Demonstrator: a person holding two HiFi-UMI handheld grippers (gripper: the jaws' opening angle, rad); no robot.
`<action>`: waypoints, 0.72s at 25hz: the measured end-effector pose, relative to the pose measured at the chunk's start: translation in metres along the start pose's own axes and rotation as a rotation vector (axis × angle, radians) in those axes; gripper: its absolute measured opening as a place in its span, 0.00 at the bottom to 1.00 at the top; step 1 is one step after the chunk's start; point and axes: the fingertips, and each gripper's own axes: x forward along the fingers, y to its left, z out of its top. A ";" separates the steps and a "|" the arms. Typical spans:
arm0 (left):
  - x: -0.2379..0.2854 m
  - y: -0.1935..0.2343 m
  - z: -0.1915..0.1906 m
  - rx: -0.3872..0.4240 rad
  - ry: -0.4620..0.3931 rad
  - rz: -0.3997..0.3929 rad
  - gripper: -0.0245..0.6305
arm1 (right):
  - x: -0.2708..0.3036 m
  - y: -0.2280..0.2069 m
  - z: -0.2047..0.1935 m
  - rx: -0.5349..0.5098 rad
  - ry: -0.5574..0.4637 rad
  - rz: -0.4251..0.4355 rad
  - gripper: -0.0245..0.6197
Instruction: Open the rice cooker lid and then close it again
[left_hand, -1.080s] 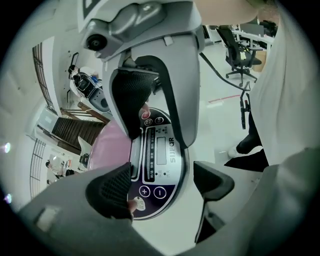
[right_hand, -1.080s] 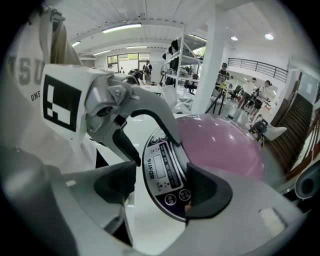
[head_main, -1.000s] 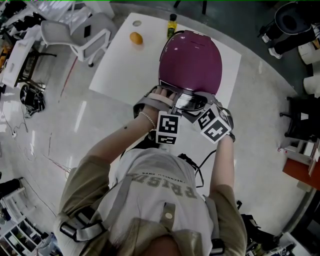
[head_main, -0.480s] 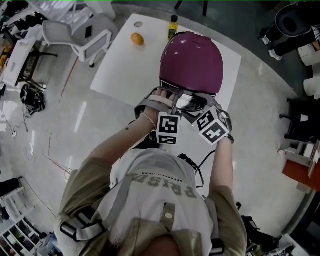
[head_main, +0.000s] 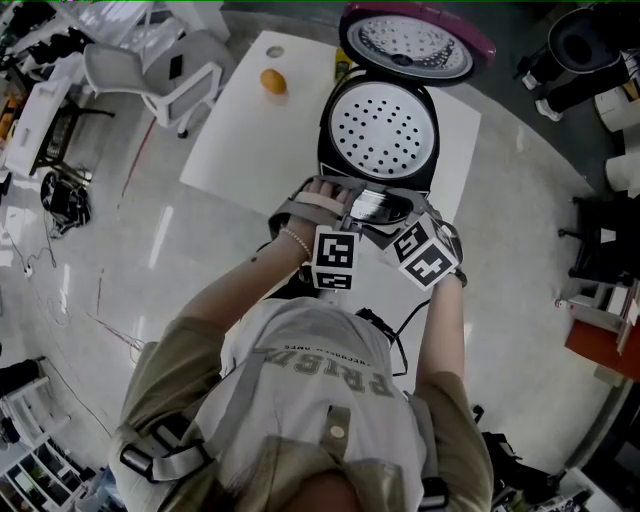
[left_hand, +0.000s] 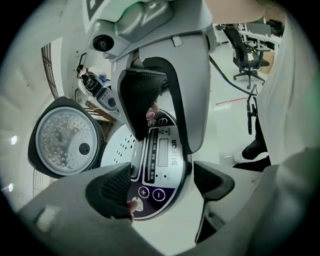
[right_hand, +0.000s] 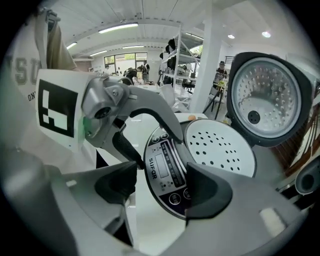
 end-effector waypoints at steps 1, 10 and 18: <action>0.000 0.000 0.000 -0.004 -0.002 -0.004 0.66 | 0.000 0.000 0.000 0.000 0.001 0.002 0.50; -0.001 0.000 -0.002 0.003 -0.011 -0.013 0.65 | 0.000 0.000 0.002 0.035 -0.030 0.000 0.50; 0.002 0.002 0.000 -0.026 -0.030 -0.022 0.65 | 0.000 -0.009 0.003 0.092 -0.128 -0.025 0.50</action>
